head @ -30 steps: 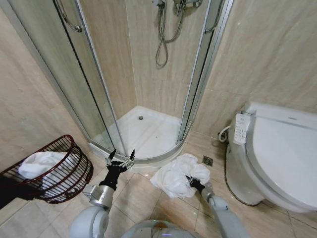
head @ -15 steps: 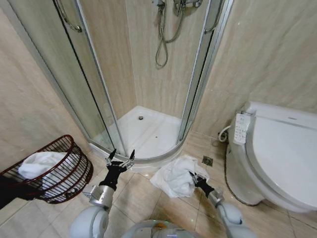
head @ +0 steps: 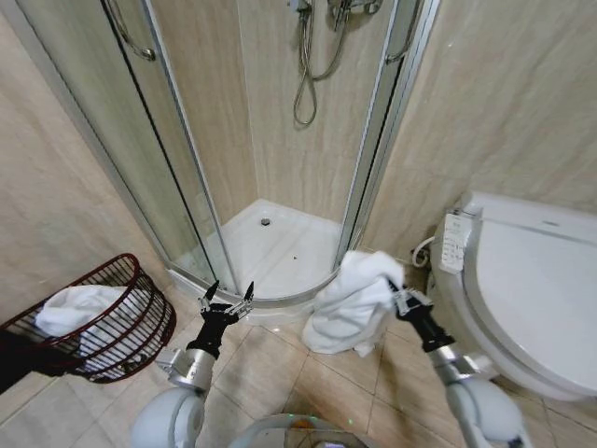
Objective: Discard the used towel into the hamper.
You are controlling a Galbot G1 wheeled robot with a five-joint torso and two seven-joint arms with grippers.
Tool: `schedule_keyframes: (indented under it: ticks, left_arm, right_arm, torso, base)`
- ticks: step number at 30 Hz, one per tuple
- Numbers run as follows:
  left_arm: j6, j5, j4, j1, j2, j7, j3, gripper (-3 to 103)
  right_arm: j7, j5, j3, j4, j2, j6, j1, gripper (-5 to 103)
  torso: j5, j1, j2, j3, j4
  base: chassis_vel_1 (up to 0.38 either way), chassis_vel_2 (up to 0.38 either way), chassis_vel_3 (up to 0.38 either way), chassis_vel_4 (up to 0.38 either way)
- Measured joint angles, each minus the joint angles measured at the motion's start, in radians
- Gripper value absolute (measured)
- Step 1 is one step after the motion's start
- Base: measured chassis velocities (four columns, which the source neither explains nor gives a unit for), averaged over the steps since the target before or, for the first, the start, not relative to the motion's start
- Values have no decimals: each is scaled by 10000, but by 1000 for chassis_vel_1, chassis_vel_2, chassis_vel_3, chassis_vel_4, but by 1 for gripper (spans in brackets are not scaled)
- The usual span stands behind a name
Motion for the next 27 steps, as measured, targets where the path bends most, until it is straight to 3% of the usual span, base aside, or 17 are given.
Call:
schedule_keyframes:
  ticks: [7, 9, 11, 23, 27]
  left_arm:
    - [0, 0, -1, 0, 0, -1, -1, 100]
    - [0, 0, 0, 0, 0, 0, -1, 100]
    - [0, 0, 0, 0, 0, 0, -1, 100]
    - [0, 0, 0, 0, 0, -1, -1, 100]
    - [0, -1, 0, 0, 0, 0, -1, 100]
  right_arm:
    - [1558, 496, 184, 1584, 377, -309, 314, 8]
    - [2335, 772, 86, 2161, 470, -557, 486, 8]
    - [2567, 888, 77, 2385, 511, -655, 526, 8]
    - [2825, 1170, 77, 2775, 754, -816, 206, 8]
    - [2864, 1300, 125, 2747, 652, -826, 201, 8]
  torso:
    - [-1, 0, 0, 0, 1]
    - [0, 0, 0, 0, 1]
    - [-1, 0, 0, 0, 1]
    - [2, 28, 87, 61, 0]
    - [1, 95, 311, 212, 1]
  base:
    - [0, 0, 0, 0]
    - [0, 0, 0, 0]
    - [0, 0, 0, 0]
    - [0, 0, 0, 0]
    - [0, 0, 0, 0]
